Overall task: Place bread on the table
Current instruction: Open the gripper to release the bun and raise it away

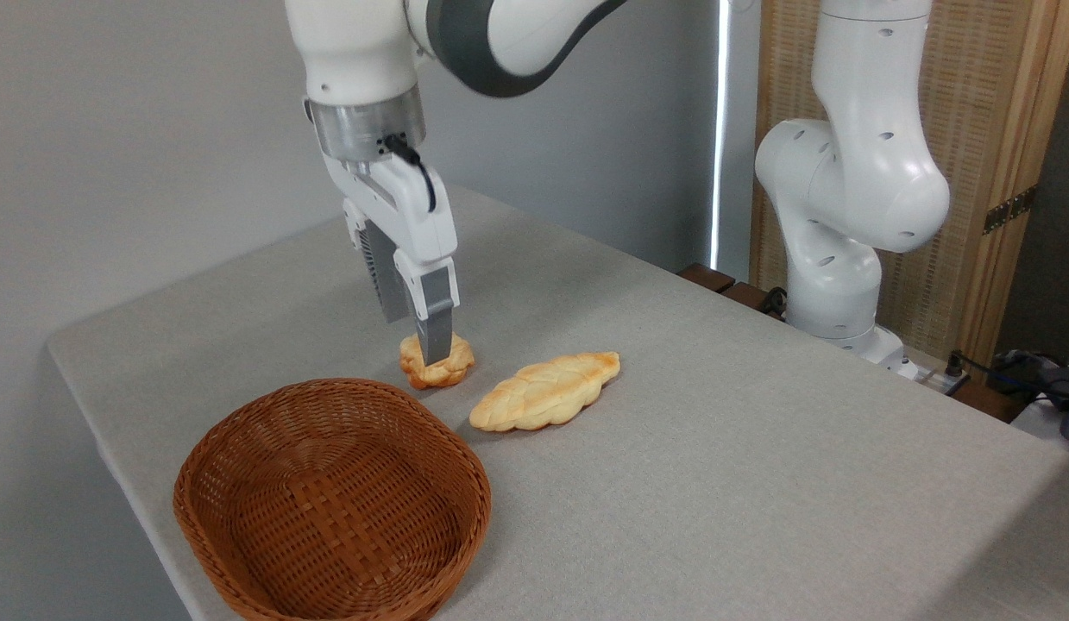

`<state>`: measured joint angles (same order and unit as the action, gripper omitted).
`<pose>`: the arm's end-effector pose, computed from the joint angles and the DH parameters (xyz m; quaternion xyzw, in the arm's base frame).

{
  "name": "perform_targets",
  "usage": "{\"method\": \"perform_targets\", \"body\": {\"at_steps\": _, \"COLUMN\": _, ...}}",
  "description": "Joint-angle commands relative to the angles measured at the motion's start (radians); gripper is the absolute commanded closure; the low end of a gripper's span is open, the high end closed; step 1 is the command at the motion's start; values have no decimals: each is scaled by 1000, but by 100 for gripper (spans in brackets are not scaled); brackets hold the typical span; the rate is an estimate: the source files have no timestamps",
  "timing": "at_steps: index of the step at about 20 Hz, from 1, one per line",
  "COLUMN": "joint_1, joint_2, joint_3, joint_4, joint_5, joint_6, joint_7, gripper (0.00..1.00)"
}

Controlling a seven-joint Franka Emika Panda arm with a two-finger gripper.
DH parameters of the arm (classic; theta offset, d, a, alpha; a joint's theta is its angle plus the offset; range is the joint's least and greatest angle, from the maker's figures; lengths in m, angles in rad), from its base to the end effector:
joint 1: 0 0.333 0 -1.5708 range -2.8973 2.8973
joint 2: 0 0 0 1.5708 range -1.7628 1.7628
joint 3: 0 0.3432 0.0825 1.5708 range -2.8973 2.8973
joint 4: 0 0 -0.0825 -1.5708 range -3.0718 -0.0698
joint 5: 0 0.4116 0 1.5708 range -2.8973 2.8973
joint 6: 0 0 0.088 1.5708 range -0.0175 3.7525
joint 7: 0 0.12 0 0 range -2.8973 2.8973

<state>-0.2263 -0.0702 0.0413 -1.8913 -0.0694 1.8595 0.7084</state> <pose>0.5593 -0.1104 0.5428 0.9051 -0.4233 0.0275 0.0287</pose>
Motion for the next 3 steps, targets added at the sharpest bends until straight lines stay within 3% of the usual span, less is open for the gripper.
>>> {"method": "perform_targets", "body": {"at_steps": 1, "joint_1": -4, "joint_2": 1, "joint_3": 51, "joint_4": 29, "joint_5": -1, "joint_6": 9, "joint_7": -32, "gripper": 0}}
{"method": "perform_targets", "body": {"at_steps": 3, "joint_1": -4, "joint_2": 3, "joint_3": 77, "joint_4": 32, "joint_5": 0, "joint_6": 26, "joint_7": -32, "gripper": 0}}
